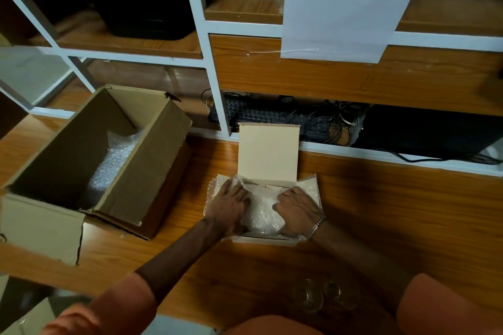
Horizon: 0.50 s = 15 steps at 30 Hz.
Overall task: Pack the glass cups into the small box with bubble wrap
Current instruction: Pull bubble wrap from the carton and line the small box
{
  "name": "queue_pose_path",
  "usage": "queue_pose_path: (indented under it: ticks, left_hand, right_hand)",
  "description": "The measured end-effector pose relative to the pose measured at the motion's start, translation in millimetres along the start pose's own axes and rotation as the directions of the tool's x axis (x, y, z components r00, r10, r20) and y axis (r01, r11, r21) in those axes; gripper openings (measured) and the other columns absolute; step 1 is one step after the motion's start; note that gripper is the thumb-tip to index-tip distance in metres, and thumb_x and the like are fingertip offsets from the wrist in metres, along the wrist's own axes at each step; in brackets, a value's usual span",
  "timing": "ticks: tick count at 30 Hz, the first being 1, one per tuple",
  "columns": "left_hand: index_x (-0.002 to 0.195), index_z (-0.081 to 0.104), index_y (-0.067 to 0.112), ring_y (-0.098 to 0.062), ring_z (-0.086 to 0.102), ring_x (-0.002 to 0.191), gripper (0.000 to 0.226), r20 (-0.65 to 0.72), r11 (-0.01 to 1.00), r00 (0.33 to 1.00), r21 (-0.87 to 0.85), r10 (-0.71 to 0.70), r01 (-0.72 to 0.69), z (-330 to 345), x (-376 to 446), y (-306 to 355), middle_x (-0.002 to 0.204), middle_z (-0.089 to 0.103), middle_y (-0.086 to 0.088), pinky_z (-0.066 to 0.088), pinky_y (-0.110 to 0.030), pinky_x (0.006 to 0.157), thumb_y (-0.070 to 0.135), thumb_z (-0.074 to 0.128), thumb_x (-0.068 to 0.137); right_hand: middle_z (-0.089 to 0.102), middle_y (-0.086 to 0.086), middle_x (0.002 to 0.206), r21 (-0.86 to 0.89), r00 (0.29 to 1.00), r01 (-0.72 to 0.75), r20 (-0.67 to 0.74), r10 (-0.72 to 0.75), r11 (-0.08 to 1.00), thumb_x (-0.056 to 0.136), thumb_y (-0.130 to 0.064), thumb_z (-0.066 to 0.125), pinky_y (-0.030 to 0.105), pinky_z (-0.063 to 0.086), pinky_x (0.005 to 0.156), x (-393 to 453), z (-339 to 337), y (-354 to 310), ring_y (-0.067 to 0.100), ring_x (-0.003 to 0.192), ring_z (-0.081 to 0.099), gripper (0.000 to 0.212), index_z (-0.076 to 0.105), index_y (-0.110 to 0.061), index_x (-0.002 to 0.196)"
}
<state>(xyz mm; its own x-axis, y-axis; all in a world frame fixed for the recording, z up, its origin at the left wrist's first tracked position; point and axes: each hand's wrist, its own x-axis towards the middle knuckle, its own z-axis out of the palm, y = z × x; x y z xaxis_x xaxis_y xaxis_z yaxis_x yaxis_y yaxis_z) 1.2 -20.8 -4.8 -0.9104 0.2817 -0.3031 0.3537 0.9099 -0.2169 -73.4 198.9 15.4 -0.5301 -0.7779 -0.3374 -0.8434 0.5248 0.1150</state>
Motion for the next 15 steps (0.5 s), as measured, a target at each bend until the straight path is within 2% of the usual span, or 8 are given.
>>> queue_pose_path:
  ticks: [3,5,7,10,12,14,15]
  left_hand:
    - [0.153,0.055,0.016,-0.032,0.028,0.16,0.076,-0.102,0.994,0.995,-0.107,-0.005,-0.006,-5.3,-14.5,-5.6,0.168,0.042,-0.015,-0.007,-0.054,0.128,0.068,0.052,0.098]
    - [0.144,0.065,0.022,-0.028,0.043,0.153,0.062,-0.212,0.989,0.976,-0.15,-0.047,0.015,-11.7,-31.5,-11.2,0.158,0.056,-0.009,0.002,-0.051,0.13,0.063,0.047,0.1]
    - [0.138,0.069,0.028,-0.024,0.052,0.146,0.052,-0.306,0.974,0.943,-0.216,-0.129,0.063,-20.3,-49.4,-19.2,0.149,0.064,-0.002,0.015,-0.051,0.128,0.059,0.046,0.103]
    - [0.133,0.072,0.026,-0.023,0.057,0.139,0.045,-0.444,0.941,0.854,-0.307,-0.271,0.139,-48.6,-78.3,-40.9,0.144,0.066,-0.003,0.028,-0.051,0.126,0.052,0.049,0.104]
    - [0.132,0.073,0.022,-0.025,0.057,0.138,0.045,-0.504,0.919,0.787,-0.342,-0.356,0.196,-69.0,-101.2,-60.4,0.143,0.066,-0.005,0.031,-0.052,0.124,0.048,0.051,0.103]
    - [0.135,0.07,0.022,-0.027,0.055,0.138,0.046,-0.509,0.878,0.73,-0.392,-0.455,0.274,-80.1,-127.7,-86.2,0.145,0.063,-0.008,0.028,-0.054,0.124,0.048,0.05,0.103]
    - [0.138,0.068,0.022,-0.028,0.054,0.139,0.049,-0.491,0.846,0.703,-0.425,-0.514,0.321,-81.3,-141.0,-100.5,0.146,0.062,-0.009,0.026,-0.055,0.125,0.05,0.049,0.103]
  right_hand:
    - [0.07,0.002,0.101,0.108,0.999,-0.015,-0.047,0.02,0.994,0.084,-0.041,0.074,0.041,0.047,0.096,-2.5,-10.3,-2.2,0.026,0.102,0.066,0.029,0.072,-0.021,0.106]
    - [0.072,0.0,0.103,0.199,0.991,-0.02,-0.127,0.046,0.98,0.088,-0.037,0.072,0.039,0.052,0.092,-1.8,-23.2,-4.3,0.025,0.1,0.068,0.029,0.073,-0.022,0.113]
    - [0.073,-0.001,0.11,0.265,0.972,0.0,-0.225,0.062,0.964,0.095,-0.04,0.067,0.039,0.055,0.088,1.9,-44.7,-7.3,0.023,0.101,0.069,0.033,0.072,-0.024,0.122]
    - [0.074,-0.004,0.112,0.347,0.939,0.041,-0.334,0.082,0.937,0.097,-0.041,0.061,0.04,0.057,0.08,16.0,-86.2,-16.8,0.021,0.098,0.069,0.03,0.073,-0.027,0.121]
    - [0.072,-0.005,0.108,0.4,0.927,0.086,-0.367,0.073,0.913,0.096,-0.04,0.059,0.041,0.059,0.077,30.3,-115.3,-27.6,0.022,0.096,0.068,0.022,0.073,-0.029,0.109]
    - [0.071,-0.005,0.108,0.401,0.915,0.149,-0.402,0.028,0.904,0.096,-0.04,0.061,0.041,0.059,0.081,48.4,-145.4,-42.2,0.023,0.1,0.066,0.016,0.073,-0.03,0.102]
    - [0.072,-0.005,0.112,0.383,0.905,0.18,-0.426,0.0,0.906,0.096,-0.039,0.066,0.04,0.057,0.086,58.3,-160.0,-50.1,0.022,0.106,0.065,0.018,0.074,-0.03,0.108]
